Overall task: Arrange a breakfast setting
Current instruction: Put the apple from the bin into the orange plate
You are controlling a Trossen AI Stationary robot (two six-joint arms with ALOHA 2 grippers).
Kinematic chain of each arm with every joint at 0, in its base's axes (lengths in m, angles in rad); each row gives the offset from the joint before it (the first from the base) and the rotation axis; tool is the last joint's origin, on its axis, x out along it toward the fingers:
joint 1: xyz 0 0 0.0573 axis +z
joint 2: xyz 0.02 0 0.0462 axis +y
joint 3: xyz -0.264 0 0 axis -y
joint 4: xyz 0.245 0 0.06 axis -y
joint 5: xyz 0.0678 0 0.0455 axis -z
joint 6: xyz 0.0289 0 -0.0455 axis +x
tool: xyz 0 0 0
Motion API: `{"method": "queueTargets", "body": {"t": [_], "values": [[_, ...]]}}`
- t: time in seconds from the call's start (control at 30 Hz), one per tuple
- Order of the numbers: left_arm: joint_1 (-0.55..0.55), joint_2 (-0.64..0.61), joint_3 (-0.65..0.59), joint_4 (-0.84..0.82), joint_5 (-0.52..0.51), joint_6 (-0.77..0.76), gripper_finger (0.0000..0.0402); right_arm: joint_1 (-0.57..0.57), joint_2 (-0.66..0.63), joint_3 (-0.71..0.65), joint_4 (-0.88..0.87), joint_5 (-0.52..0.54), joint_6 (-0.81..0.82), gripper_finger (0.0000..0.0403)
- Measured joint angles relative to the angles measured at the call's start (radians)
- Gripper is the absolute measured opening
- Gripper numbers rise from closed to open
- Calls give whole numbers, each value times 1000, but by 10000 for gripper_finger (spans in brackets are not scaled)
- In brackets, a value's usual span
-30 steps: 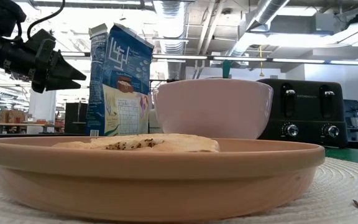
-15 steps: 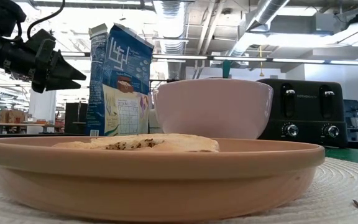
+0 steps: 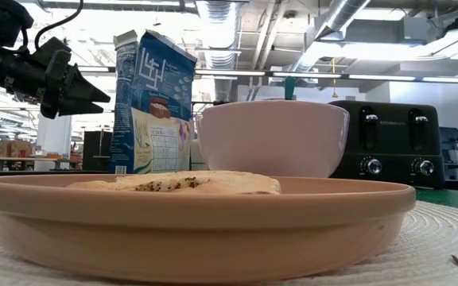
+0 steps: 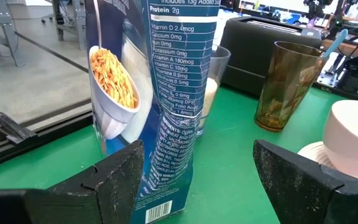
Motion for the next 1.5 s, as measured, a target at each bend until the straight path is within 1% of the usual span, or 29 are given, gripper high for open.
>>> {"method": "queueTargets", "body": {"t": [0.17,0.33,0.47,0.6,0.7,0.87,1.0,1.2,1.37,1.5], "values": [[0,0,0,0,0,0,288,-7,-11,0,-2,-1,-6,379],[0,0,0,0,0,0,288,-10,-38,0,-3,-1,-1,335],[0,0,0,0,0,0,288,-14,-93,0,-10,-1,-1,304],[0,0,0,0,0,0,288,-14,-154,0,-23,15,0,300],[0,0,0,0,0,0,288,-19,-225,0,-26,39,-6,300],[0,0,0,0,0,0,288,-63,-363,0,-68,130,-59,300],[0,0,0,0,0,0,288,-155,-469,0,-75,220,-159,300],[0,0,0,0,0,0,288,-374,-560,0,-9,312,-439,300],[0,0,0,0,0,0,288,-563,-569,0,184,315,-712,300],[0,0,0,0,0,0,288,-677,-544,1,334,289,-856,300]]}}
